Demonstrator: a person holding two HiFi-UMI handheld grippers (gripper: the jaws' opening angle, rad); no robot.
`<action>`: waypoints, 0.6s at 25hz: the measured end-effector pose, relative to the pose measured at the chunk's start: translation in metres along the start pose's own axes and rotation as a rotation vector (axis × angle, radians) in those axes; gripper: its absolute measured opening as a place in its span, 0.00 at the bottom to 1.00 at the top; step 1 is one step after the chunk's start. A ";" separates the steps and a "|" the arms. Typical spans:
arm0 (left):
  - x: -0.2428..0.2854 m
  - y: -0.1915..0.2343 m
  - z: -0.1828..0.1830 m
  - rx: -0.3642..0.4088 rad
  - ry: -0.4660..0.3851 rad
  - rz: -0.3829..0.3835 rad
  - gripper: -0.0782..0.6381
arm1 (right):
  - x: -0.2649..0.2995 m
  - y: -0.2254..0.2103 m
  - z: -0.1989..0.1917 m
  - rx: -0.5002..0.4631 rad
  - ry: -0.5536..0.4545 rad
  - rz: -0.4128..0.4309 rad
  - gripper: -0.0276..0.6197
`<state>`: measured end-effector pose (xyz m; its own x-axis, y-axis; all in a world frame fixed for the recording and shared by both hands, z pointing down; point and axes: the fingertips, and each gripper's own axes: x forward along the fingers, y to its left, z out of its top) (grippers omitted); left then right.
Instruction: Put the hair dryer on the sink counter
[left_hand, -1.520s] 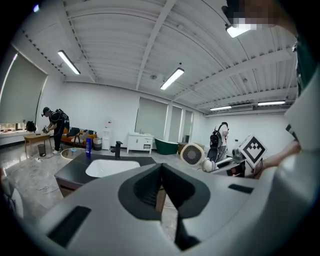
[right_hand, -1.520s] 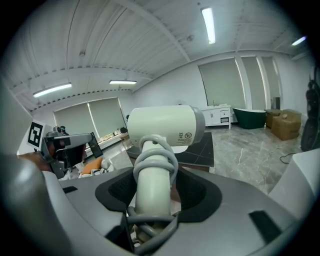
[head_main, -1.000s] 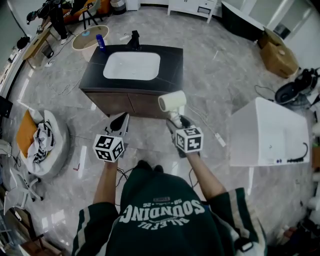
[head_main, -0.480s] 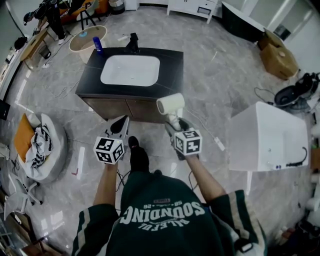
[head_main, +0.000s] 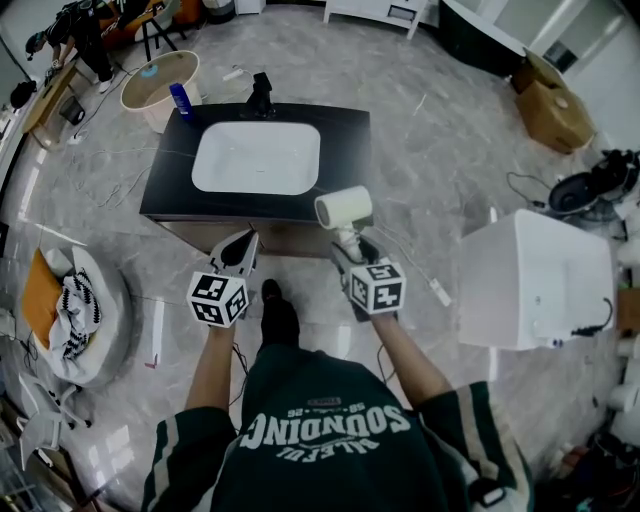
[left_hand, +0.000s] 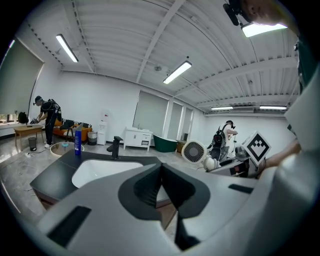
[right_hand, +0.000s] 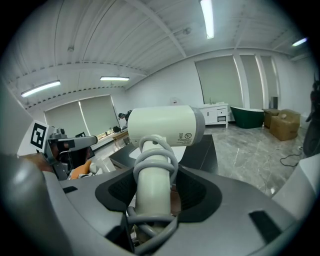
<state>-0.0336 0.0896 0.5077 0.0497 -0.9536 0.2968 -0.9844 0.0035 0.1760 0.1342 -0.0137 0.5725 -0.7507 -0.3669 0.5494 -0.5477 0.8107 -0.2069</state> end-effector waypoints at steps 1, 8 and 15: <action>0.008 0.010 0.004 0.000 0.003 -0.006 0.11 | 0.010 -0.001 0.007 0.006 0.001 -0.006 0.40; 0.059 0.081 0.038 0.007 0.032 -0.054 0.11 | 0.076 -0.004 0.058 0.046 0.006 -0.050 0.40; 0.107 0.134 0.068 0.029 0.033 -0.115 0.11 | 0.126 -0.010 0.106 0.076 -0.032 -0.098 0.40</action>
<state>-0.1711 -0.0325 0.4993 0.1671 -0.9369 0.3071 -0.9764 -0.1140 0.1834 0.0059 -0.1164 0.5581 -0.7030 -0.4582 0.5439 -0.6444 0.7340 -0.2146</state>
